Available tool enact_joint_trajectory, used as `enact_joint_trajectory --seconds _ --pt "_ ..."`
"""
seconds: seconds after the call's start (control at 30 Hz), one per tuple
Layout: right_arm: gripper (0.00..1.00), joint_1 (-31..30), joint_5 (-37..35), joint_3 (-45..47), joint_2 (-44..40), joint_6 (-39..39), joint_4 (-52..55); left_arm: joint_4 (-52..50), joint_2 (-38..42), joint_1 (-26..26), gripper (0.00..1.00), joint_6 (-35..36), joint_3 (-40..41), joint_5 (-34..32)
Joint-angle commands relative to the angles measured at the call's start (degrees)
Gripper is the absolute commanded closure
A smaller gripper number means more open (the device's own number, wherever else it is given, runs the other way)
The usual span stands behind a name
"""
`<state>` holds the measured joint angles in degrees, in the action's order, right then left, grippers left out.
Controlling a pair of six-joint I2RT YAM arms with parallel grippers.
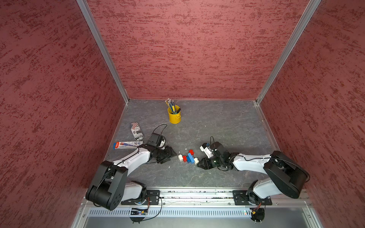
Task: Assemble the letter y with lego
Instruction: Adjust the lego brick at the center of the board.
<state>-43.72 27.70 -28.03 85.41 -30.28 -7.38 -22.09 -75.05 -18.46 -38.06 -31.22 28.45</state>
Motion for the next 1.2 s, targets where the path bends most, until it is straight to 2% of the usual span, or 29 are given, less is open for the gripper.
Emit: enact_joint_trajectory --seconds 0.0,0.33,0.9,1.17 --pt "0.64 -0.31 -4.21 -0.94 1.52 -1.27 -2.30 -0.52 1.06 -0.27 0.38 0.75 -0.49 0.05" --pt "0.64 1.18 -11.23 -6.67 6.86 0.02 -2.53 -2.08 3.61 0.09 0.38 0.46 0.56 -0.94" --pt "0.62 2.40 -10.68 -12.98 13.85 1.53 -5.32 -2.95 3.09 0.88 0.38 1.14 -0.14 -1.02" --pt "0.58 2.42 -12.25 -13.97 10.08 2.89 0.13 -3.60 3.09 1.40 0.37 1.76 -2.03 -1.36"
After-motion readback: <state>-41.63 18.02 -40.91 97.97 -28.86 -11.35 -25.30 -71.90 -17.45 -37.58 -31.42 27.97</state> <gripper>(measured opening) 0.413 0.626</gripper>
